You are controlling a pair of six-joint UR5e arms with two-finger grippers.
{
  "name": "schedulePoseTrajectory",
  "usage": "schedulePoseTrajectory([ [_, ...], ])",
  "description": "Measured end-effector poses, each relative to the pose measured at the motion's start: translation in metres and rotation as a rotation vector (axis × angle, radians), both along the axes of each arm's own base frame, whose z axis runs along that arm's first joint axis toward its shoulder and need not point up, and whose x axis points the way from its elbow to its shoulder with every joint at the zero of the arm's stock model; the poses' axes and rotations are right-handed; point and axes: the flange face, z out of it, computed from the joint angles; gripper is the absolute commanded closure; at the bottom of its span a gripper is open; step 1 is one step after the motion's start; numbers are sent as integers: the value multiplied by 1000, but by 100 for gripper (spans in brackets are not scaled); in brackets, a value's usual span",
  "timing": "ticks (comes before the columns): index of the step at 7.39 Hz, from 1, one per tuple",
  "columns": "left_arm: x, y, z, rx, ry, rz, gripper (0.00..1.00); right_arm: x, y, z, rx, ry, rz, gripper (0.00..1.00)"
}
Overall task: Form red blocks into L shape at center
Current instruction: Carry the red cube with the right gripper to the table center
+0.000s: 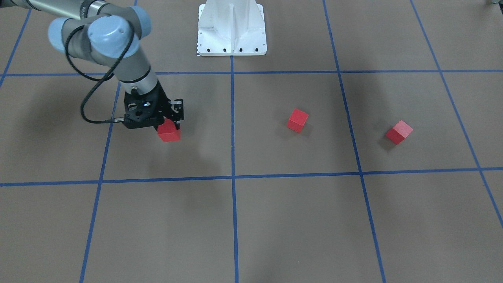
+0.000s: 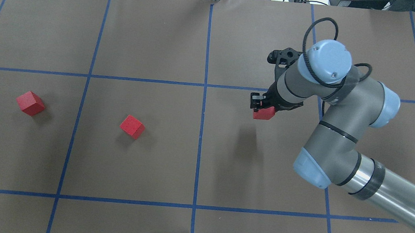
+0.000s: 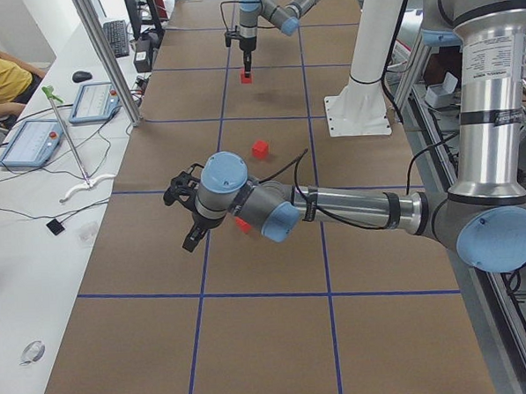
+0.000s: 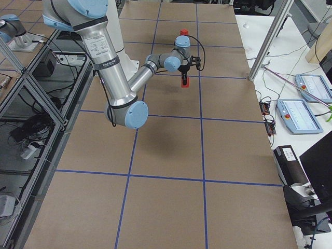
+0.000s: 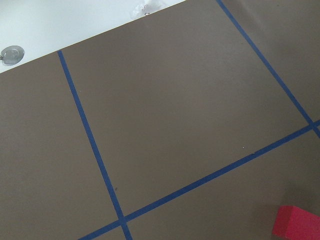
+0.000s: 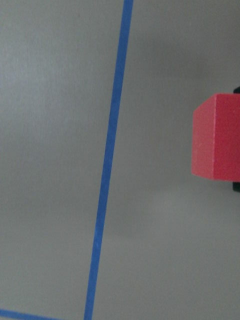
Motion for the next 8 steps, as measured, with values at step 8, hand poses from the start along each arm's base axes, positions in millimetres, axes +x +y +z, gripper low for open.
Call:
schedulePoseTrajectory([
  [8,0,-1,8,-15,-1,2,0,-159,85,-78,-40,98,10,100],
])
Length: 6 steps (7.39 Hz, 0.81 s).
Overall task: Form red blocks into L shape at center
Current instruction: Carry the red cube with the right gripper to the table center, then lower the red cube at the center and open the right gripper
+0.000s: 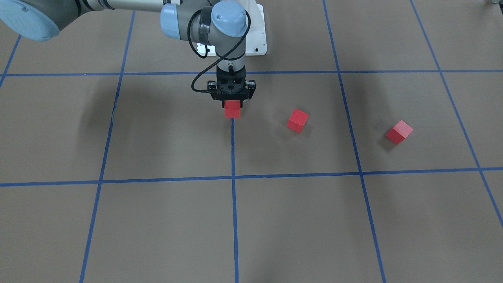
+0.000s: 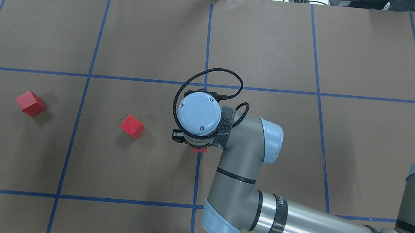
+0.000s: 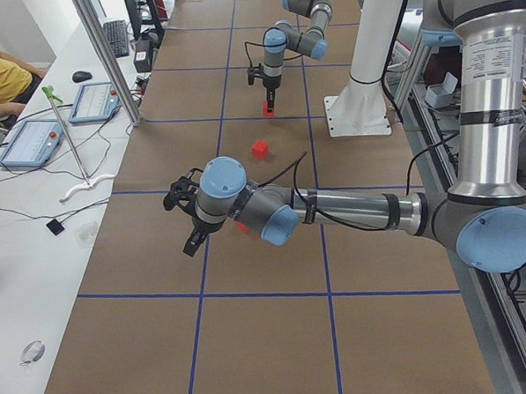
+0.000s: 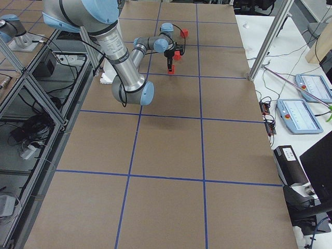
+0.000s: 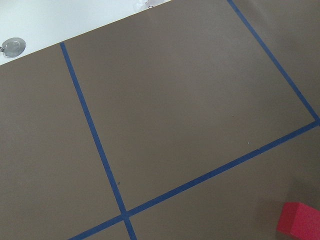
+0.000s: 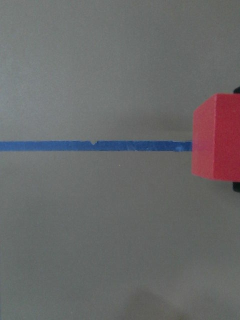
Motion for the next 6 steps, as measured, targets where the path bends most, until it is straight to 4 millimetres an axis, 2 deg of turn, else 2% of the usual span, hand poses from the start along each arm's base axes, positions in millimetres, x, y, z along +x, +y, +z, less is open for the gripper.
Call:
schedulePoseTrajectory([
  [1,0,0,0,0,0,0,0,-5,0,5,1,-2,-2,95],
  [2,0,0,0,-1,0,0,0,-8,0,8,2,-3,-4,84],
  [3,0,0,1,-1,0,0,0,-9,0,9,3,-4,-5,61],
  [5,0,0,1,-1,0,0,0,-10,1,9,4,-5,-7,35],
  [6,0,0,1,-1,0,0,0,-11,2,10,4,-4,-8,26],
])
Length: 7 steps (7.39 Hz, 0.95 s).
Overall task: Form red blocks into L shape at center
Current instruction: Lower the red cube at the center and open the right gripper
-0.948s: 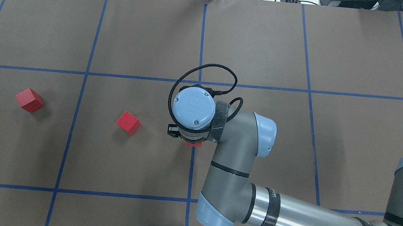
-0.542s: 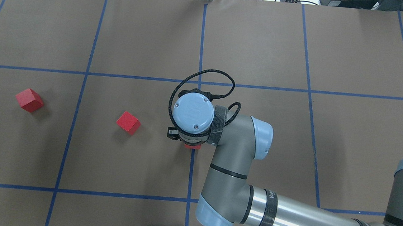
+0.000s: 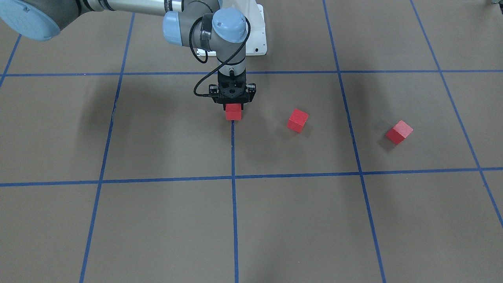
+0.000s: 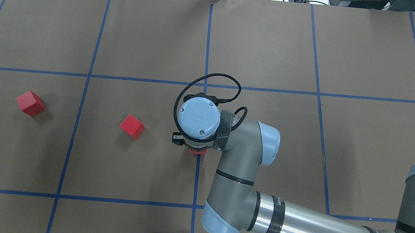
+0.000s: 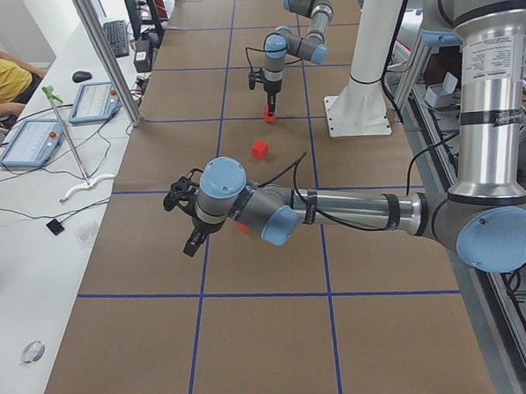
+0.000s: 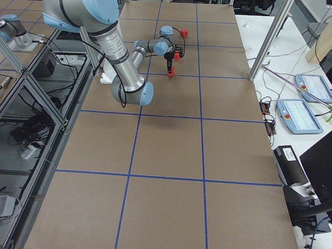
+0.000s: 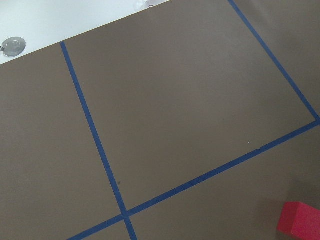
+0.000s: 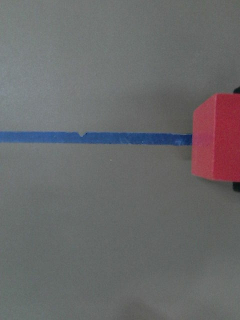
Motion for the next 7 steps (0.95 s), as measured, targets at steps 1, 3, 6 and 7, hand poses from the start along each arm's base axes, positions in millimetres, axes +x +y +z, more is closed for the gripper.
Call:
schedulePoseTrajectory([
  [1,0,0,0,0,0,0,0,-1,1,1,2,2,0,11],
  [3,0,0,0,0,0,0,0,-2,2,1,16,7,3,1],
  [6,0,-1,-2,3,1,-1,0,2,0,-8,31,-7,6,1],
  [7,1,-2,-6,7,5,-5,0,16,-13,-12,33,-19,18,1],
])
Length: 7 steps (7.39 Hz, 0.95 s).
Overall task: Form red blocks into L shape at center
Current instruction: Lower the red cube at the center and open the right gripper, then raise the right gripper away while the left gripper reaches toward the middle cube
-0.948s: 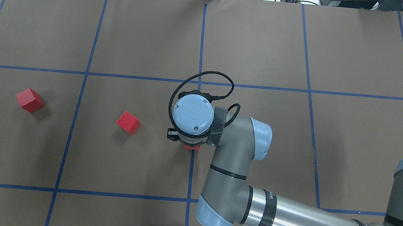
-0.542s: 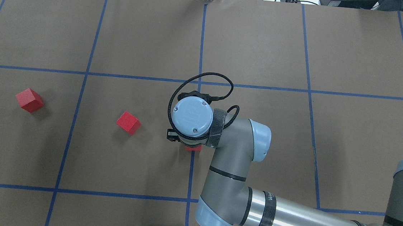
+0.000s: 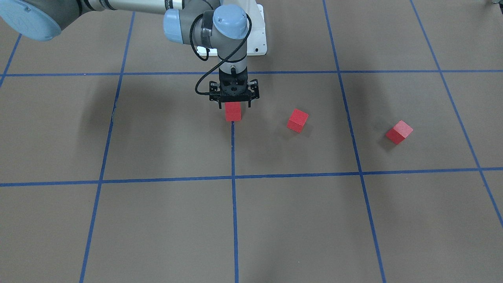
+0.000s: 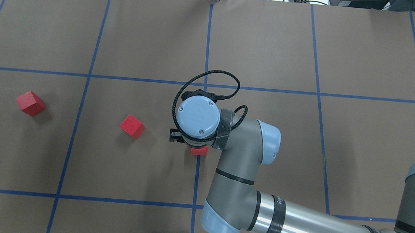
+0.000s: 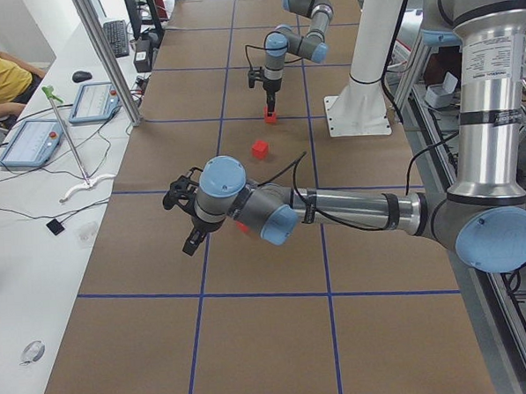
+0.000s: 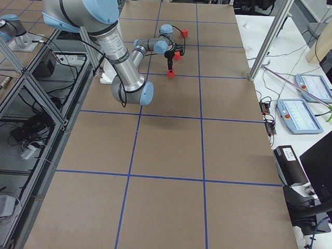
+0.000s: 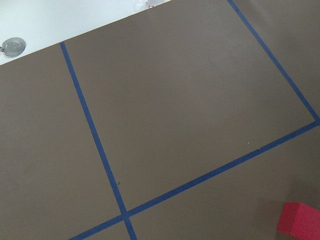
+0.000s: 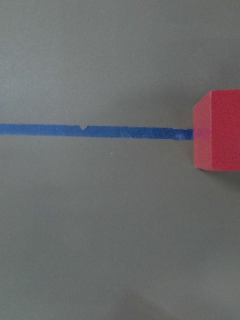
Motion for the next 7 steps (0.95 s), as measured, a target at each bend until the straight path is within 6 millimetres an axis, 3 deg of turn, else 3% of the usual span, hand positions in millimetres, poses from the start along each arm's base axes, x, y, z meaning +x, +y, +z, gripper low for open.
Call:
schedulePoseTrajectory([
  [1,6,-3,-9,6,7,2,0,23,-23,0,-2,-11,14,1],
  [3,53,-11,-49,-14,56,22,0,98,-75,23,13,-20,29,1],
  [5,132,-1,-105,-89,138,48,0,185,-127,65,59,1,-10,1],
  [7,223,15,-150,-132,159,58,0,263,-157,117,113,34,-80,1],
])
